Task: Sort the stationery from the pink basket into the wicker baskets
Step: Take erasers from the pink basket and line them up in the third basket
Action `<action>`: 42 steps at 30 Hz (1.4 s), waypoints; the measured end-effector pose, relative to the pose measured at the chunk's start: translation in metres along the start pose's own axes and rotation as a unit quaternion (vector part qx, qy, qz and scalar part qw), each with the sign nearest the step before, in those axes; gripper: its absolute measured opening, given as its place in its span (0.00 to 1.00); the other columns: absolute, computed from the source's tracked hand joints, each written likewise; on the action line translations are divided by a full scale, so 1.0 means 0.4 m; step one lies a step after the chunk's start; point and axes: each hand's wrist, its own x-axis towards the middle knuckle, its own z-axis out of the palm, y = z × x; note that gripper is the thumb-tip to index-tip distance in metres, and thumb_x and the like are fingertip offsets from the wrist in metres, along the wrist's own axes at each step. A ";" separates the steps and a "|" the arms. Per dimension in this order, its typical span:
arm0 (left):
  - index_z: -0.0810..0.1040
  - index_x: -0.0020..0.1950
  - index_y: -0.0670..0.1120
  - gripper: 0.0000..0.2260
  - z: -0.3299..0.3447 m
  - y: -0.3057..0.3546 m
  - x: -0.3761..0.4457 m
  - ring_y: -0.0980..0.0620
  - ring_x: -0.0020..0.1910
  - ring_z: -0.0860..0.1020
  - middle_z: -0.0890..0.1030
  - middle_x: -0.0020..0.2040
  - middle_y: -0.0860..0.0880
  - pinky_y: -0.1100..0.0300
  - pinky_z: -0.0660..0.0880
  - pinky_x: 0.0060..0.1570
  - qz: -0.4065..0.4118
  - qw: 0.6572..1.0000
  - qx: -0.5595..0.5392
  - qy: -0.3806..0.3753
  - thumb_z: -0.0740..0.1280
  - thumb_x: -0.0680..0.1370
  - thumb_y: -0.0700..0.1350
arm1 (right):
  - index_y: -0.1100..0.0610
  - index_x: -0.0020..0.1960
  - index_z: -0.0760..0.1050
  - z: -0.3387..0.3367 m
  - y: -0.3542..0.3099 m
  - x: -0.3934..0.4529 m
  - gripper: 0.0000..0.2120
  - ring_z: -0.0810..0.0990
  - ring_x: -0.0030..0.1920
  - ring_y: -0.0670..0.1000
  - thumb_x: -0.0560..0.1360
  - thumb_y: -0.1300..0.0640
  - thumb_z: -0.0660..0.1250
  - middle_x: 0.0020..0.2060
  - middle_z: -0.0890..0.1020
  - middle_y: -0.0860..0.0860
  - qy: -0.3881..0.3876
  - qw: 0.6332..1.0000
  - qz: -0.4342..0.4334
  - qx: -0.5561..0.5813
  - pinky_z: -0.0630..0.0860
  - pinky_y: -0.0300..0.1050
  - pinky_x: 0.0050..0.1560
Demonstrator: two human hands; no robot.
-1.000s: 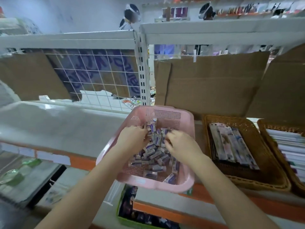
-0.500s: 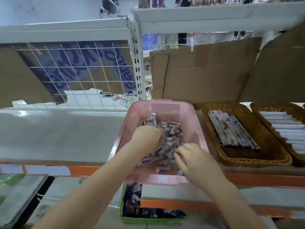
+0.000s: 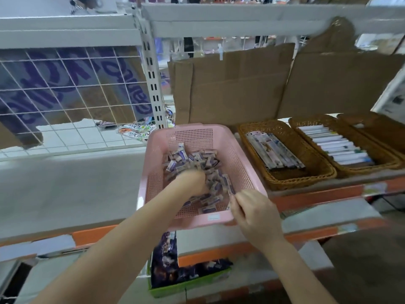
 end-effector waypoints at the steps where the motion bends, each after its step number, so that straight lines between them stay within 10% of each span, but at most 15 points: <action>1: 0.71 0.66 0.39 0.21 -0.002 0.004 0.002 0.42 0.57 0.75 0.76 0.61 0.40 0.54 0.73 0.54 -0.004 1.000 -0.009 -0.009 0.62 0.79 0.50 | 0.58 0.30 0.70 0.002 0.001 -0.001 0.17 0.70 0.28 0.48 0.76 0.56 0.56 0.26 0.72 0.49 0.006 1.000 -0.003 -0.003 0.63 0.37 0.27; 13: 0.48 0.77 0.41 0.38 -0.014 0.105 0.031 0.40 0.69 0.65 0.57 0.74 0.39 0.51 0.67 0.64 -0.085 0.989 -0.034 -0.120 0.62 0.77 0.59 | 0.56 0.31 0.71 0.017 0.014 -0.004 0.16 0.70 0.28 0.46 0.76 0.56 0.56 0.27 0.72 0.48 0.048 0.998 -0.034 -0.024 0.61 0.33 0.31; 42: 0.73 0.60 0.38 0.12 0.016 0.081 0.046 0.43 0.53 0.78 0.78 0.56 0.41 0.55 0.75 0.50 -0.030 0.999 0.017 -0.029 0.61 0.78 0.40 | 0.57 0.31 0.74 0.028 0.015 -0.004 0.16 0.71 0.28 0.47 0.76 0.57 0.57 0.27 0.74 0.49 0.068 0.997 -0.036 0.005 0.68 0.39 0.26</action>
